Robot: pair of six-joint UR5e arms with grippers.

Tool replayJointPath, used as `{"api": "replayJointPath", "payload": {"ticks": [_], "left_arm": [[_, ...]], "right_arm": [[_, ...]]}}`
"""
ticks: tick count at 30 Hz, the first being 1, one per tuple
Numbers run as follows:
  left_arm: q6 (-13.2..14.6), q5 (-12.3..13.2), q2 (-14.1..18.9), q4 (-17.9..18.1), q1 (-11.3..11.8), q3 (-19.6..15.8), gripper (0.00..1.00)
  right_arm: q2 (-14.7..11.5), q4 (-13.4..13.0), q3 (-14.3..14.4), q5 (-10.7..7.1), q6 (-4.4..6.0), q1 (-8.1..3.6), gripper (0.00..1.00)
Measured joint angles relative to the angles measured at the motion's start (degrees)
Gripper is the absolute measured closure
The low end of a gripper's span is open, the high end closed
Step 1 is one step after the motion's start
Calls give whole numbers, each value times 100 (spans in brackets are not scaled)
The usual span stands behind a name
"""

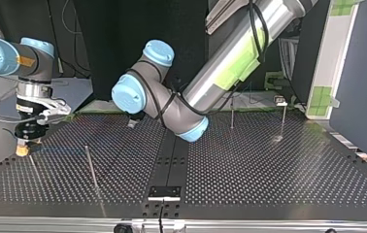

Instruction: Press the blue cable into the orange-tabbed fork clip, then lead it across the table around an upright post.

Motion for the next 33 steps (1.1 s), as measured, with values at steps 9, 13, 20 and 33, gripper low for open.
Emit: {"api": "replayJointPath", "payload": {"ticks": [9, 13, 20, 33], "left_arm": [[-306, 157, 2, 30, -27, 309, 0], [-480, 266, 6, 93, -31, 389, 0], [-741, 529, 6, 151, -36, 428, 0], [-1169, 627, 7, 239, -108, 490, 0]], "right_arm": [[-285, 78, 206, 36, 13, -19, 100], [-363, 100, 279, 36, 15, 7, 100], [-654, 81, 415, 42, 22, 52, 100], [-798, 85, 458, 29, 21, 178, 100]]}}
